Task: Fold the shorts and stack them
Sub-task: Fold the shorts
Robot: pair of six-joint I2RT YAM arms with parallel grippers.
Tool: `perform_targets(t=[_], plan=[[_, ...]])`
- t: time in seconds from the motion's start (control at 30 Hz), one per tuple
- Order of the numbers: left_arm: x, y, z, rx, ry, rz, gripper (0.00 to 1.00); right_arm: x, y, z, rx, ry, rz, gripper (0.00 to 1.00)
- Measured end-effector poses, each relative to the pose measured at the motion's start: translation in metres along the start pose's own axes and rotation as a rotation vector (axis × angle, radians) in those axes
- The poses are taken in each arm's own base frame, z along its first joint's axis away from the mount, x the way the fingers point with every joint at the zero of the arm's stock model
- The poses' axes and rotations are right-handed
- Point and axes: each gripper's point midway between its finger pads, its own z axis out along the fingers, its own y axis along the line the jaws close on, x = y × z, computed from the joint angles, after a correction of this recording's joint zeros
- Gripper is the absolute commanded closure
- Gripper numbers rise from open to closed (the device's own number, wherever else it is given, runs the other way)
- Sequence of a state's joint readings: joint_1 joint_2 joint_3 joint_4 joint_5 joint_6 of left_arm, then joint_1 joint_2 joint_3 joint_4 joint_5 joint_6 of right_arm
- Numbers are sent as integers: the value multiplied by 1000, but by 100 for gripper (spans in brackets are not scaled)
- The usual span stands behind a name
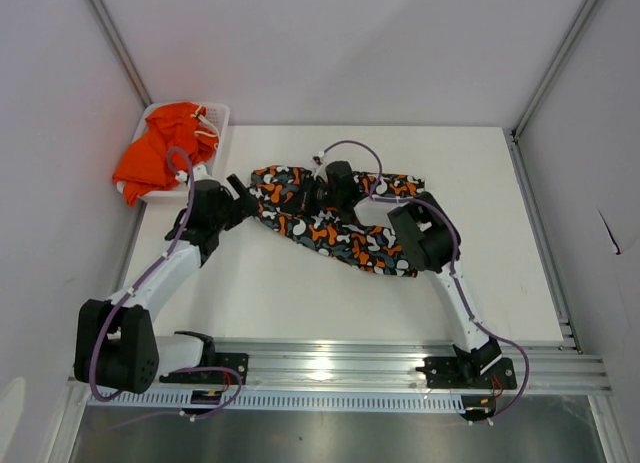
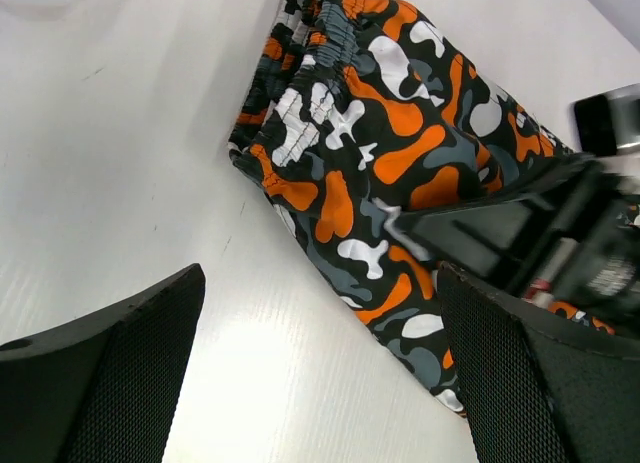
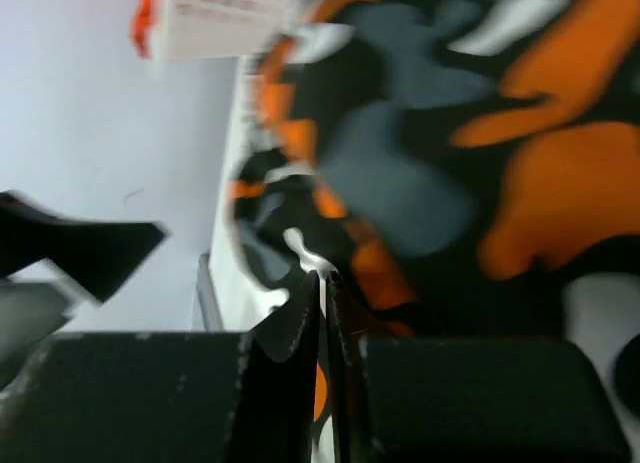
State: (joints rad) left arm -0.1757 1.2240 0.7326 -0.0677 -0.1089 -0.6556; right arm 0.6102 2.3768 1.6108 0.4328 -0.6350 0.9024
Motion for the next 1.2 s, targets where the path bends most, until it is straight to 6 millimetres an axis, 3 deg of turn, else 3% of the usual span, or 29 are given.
perform_targets(t=[0.13, 0.43, 0.6, 0.83, 0.9, 0.97, 1.03, 1.2], plan=[[-1, 3, 1, -5, 3, -5, 1, 26, -48, 17, 77, 41, 75, 93], [15, 12, 15, -42, 56, 2, 1, 21, -46, 19, 65, 26, 92, 91], [18, 14, 24, -60, 76, 4, 1, 8, -31, 20, 37, 4, 69, 90], [20, 19, 34, -63, 91, -7, 1, -47, 23, 27, -93, -90, -2, 91], [20, 22, 36, -67, 95, -11, 1, -58, 26, 28, -114, -111, -9, 92], [19, 23, 40, -70, 99, -13, 1, -65, 18, 34, -101, -122, -8, 92], [17, 22, 45, -66, 100, -14, 1, -64, -3, 40, -46, -121, 14, 92], [21, 23, 56, -64, 121, -16, 1, -46, -59, 46, 105, -90, 76, 92]])
